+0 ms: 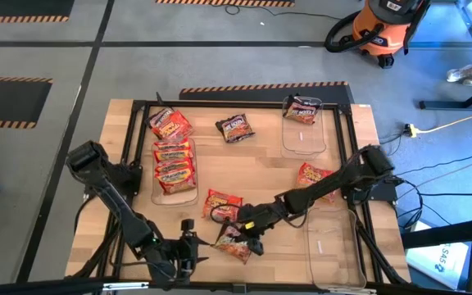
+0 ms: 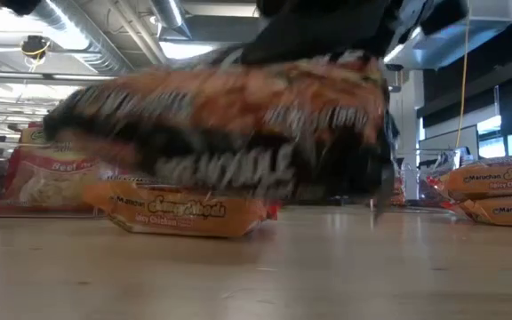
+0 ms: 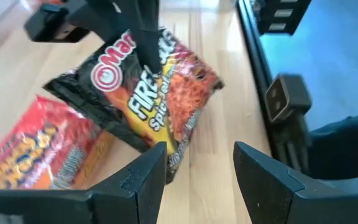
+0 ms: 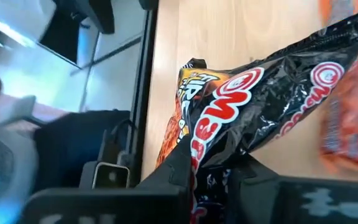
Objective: Sort Maruchan noodles
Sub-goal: Put the black noodle pack into the top transparent bin
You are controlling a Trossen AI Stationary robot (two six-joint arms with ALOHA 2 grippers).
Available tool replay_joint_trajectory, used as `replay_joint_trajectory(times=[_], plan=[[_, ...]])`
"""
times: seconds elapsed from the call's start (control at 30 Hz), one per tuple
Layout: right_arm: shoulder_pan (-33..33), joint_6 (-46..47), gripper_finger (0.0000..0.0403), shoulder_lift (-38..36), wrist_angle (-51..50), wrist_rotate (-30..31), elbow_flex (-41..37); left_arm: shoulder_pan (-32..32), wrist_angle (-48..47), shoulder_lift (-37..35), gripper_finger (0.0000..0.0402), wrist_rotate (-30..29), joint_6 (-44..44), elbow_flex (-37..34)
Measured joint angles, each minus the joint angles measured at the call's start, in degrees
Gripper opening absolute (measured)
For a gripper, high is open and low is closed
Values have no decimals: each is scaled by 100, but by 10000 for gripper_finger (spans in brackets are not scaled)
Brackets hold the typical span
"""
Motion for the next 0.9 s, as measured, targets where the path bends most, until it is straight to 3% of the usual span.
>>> replay_joint_trajectory(times=[0.3,0.6,0.9], plan=[[-706,-1609,31,-1440,-1602,-19,0,148,-93,-949,180,-189,1362,4],[-2112,-3152,34,-3203,-3682,118,0,543,-713,-1845,180,-441,2577,7],[-3635,-4362,34,-4497,-4782,787,0,1211,-1157,-2095,180,-645,3074,11]])
